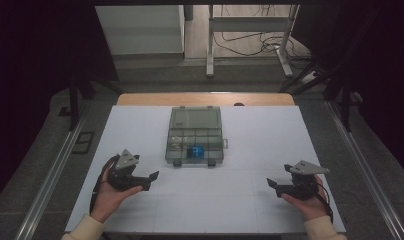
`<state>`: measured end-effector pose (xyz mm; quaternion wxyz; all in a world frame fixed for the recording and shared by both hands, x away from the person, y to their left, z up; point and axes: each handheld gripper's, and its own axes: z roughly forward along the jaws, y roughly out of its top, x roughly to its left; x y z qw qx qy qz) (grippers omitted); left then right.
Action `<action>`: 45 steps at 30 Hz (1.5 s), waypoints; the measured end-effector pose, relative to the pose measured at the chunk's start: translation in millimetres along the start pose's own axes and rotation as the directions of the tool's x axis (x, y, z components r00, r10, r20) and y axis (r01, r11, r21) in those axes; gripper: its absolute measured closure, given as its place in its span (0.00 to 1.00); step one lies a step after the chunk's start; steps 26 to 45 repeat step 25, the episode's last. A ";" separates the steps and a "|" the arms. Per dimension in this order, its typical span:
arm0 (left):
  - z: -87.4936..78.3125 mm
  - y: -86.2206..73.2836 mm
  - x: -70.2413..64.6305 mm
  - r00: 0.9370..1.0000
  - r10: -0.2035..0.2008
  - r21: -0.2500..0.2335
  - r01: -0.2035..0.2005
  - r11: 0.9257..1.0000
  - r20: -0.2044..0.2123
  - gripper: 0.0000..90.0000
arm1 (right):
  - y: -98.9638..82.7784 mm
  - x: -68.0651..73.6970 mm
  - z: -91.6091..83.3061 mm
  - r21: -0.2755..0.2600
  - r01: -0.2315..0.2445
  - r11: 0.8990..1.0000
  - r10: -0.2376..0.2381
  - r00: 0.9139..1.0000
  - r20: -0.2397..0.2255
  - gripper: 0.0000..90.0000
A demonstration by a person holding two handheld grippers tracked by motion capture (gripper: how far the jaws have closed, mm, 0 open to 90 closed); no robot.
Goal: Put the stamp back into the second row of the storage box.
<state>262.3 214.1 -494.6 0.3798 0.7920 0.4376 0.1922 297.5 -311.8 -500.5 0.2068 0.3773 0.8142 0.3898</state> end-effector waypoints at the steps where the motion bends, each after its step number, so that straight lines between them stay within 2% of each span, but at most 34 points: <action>1: -0.9 -4.4 0.2 1.000 -0.002 0.006 0.002 1.000 -0.006 0.10 | 0.0 0.1 0.4 0.000 0.000 1.000 0.000 1.000 0.000 0.17; 6: -3.5 -17.3 4.1 0.999 -0.027 0.010 0.027 1.000 -0.030 0.11 | -0.2 1.5 -0.1 0.002 0.010 1.000 -0.010 1.000 -0.002 0.17; 9: -1.0 -18.9 8.1 0.999 -0.024 0.015 0.025 1.000 -0.047 0.10 | -0.5 2.2 -0.2 0.002 0.012 1.000 -0.012 1.000 -0.009 0.17; 16: 1.5 -18.7 11.1 0.998 -0.019 0.004 0.019 1.000 -0.057 0.10 | -0.7 2.8 1.5 0.008 0.018 1.000 -0.018 1.000 -0.014 0.17; 21: 5.2 -18.3 9.9 0.999 -0.005 0.023 0.006 1.000 -0.053 0.10 | -0.9 3.4 1.3 0.009 0.023 1.000 -0.023 1.000 -0.015 0.17; 45: 4.6 -17.6 8.5 0.999 -0.003 0.015 0.004 1.000 -0.047 0.10 | -1.5 3.0 0.4 0.009 0.019 1.000 -0.019 1.000 -0.014 0.17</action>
